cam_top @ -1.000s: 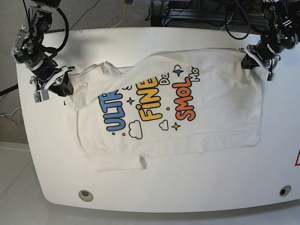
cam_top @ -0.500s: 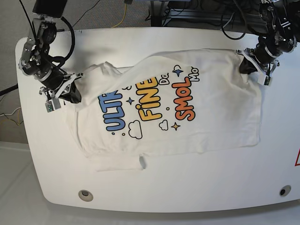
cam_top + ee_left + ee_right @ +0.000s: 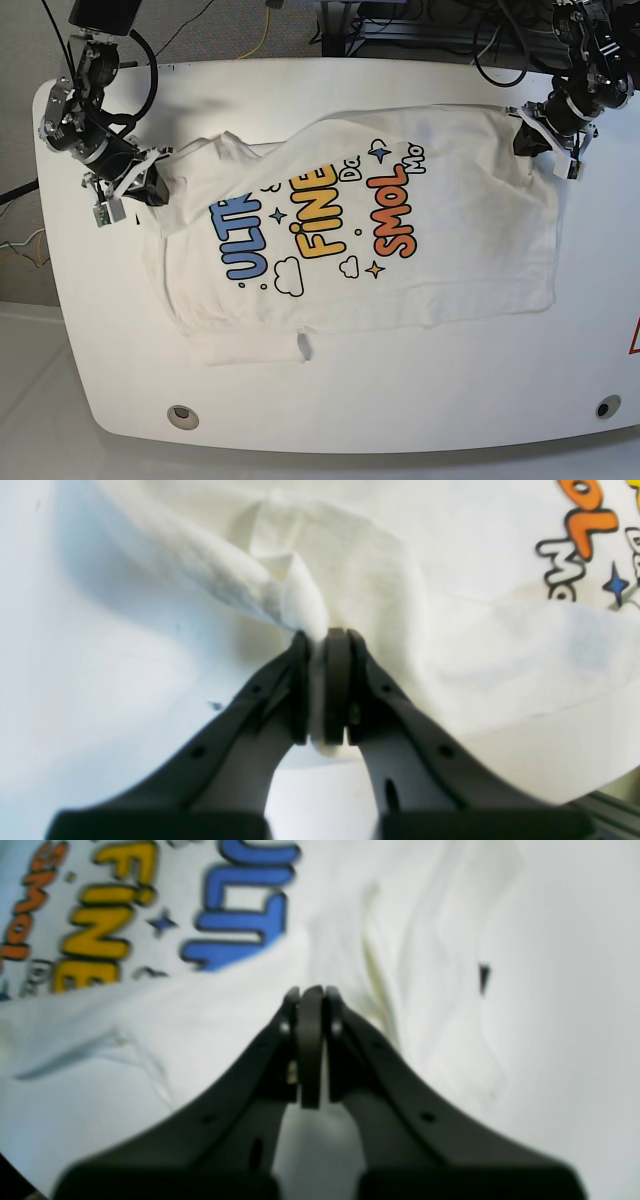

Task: Fold the T-shirt properly
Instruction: 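Pull the shirt by its shoulder edges toward the robot with both grippers, then stretch the shoulder edges apart with both grippers to flatten the shirt, then open both grippers and release the shoulder edges, then move the open left gripper along the shirt's side edge toward the hem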

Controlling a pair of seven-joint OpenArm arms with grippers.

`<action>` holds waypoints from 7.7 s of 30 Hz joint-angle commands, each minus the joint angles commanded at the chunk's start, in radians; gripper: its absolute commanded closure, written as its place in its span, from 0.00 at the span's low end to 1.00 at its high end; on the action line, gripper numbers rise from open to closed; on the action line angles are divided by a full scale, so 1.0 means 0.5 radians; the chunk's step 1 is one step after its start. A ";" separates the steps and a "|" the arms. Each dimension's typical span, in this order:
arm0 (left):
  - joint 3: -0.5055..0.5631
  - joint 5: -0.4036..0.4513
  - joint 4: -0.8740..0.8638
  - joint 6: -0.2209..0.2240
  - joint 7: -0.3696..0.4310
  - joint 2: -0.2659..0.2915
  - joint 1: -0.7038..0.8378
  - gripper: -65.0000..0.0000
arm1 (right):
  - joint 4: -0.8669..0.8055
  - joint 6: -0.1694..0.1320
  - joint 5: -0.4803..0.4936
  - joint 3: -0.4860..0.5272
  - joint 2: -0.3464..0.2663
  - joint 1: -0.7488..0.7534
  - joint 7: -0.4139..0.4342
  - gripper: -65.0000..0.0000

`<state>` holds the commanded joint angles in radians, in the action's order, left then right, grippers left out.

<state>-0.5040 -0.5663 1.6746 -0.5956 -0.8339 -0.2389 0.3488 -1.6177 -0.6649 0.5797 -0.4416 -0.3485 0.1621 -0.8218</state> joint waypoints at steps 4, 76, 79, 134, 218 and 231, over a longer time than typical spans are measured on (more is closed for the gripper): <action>-0.019 0.003 -0.007 0.000 -0.005 0.002 -0.002 1.00 | 0.012 0.010 -0.064 0.004 -0.005 0.012 0.011 0.74; -0.093 0.275 0.071 0.107 0.002 0.035 -0.052 0.93 | 0.253 0.083 -0.081 0.082 0.087 -0.085 -0.059 0.88; -0.100 0.277 0.075 0.111 0.006 0.032 -0.053 0.90 | 0.202 0.117 -0.081 0.085 0.082 -0.037 -0.029 0.77; -0.222 0.285 0.052 0.117 -0.037 0.037 -0.049 0.74 | 0.112 0.092 -0.362 0.020 0.024 -0.022 0.053 1.00; -0.233 0.058 0.127 0.107 0.095 -0.040 -0.138 0.66 | 0.887 -0.037 -0.461 -0.341 0.072 -0.675 0.143 0.54; -0.256 0.067 0.096 0.123 0.207 -0.053 -0.116 0.55 | 1.008 -0.066 -0.470 -0.257 0.062 -0.682 0.185 0.51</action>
<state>-0.6320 -0.5330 1.7228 -0.5341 -0.7304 -0.2653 0.2908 -1.1137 -0.6981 0.3448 -0.5701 -0.3174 -0.1787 -0.7292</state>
